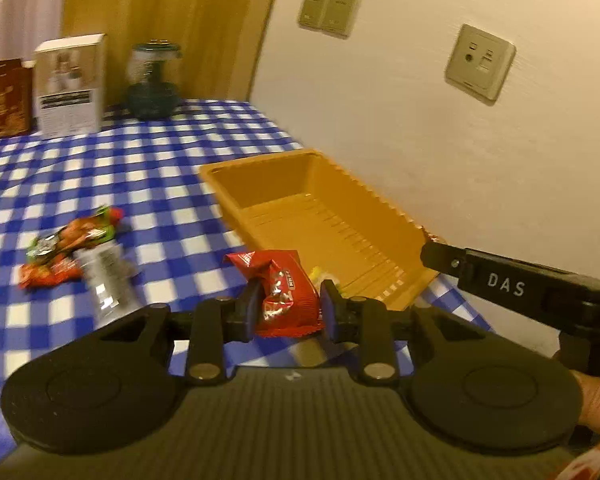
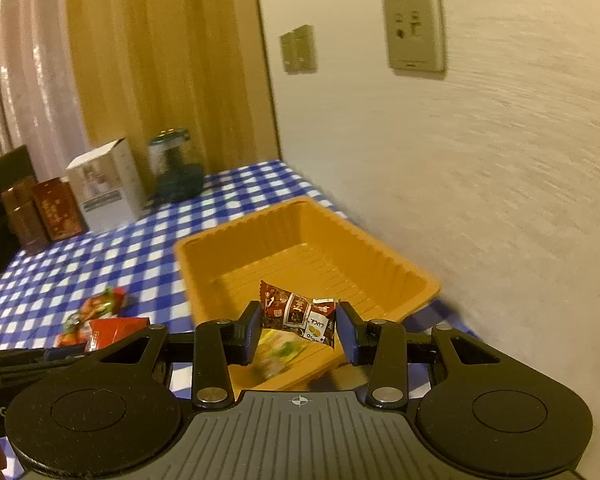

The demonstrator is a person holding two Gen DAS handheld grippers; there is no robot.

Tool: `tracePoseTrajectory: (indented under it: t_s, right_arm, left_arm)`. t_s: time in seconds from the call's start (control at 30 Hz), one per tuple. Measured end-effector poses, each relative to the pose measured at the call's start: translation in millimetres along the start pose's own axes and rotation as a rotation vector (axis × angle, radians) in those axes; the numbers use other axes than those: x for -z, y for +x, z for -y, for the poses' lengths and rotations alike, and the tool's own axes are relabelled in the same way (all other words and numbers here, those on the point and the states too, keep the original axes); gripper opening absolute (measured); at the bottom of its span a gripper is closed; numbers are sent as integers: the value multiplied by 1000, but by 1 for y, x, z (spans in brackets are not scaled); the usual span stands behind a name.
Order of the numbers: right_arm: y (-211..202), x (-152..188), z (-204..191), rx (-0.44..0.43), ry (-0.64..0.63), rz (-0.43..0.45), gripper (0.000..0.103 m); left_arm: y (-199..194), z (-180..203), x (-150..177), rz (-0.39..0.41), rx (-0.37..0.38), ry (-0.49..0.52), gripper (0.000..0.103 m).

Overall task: Organize snacks
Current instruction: 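Carry both snacks over the orange tray and open both tools, then withdraw both tools from the tray back toward the remaining snacks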

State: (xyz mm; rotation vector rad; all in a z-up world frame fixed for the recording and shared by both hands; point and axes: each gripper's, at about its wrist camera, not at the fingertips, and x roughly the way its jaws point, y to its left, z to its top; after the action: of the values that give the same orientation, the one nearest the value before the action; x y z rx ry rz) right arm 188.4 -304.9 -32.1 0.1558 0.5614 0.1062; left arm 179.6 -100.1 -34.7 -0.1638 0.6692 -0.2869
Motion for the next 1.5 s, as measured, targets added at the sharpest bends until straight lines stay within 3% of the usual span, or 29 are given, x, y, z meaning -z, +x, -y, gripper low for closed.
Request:
tracePoseTrajectory:
  t_s: [0.47,0.53,0.9,1.2,1.27,1.3,1.37,1.5]
  right_arm:
    - [40,-12,42,43,38,-19,41]
    - [44,-11,45,45,43,-23,41]
    - [47,-9,42,29,49,-43,41]
    - [56,-14,30,-3,41,-39,41]
    - [58,-16,31,-35,58,-43,47]
    - [59,-16,32,-44,74,-41,63]
    - [58,-18,35,-43,99,-34,76]
    - [49,-16,38,-23,116,-42,76]
  left_arm:
    - [75,31,-22,-19,44,77,29]
    - [83,31,-22,-25,37,86,41]
    - [68,-1,-13,0,-35,26,43]
    - [58,-9,-12,10,-43,15,43]
    - [57,-10,-11,10,-45,12,43]
    - [56,-11,-11,9,-47,9,43]
    - [54,-13,-9,6,-53,3,44]
    - [44,-18,-4,1,-69,-18,46]
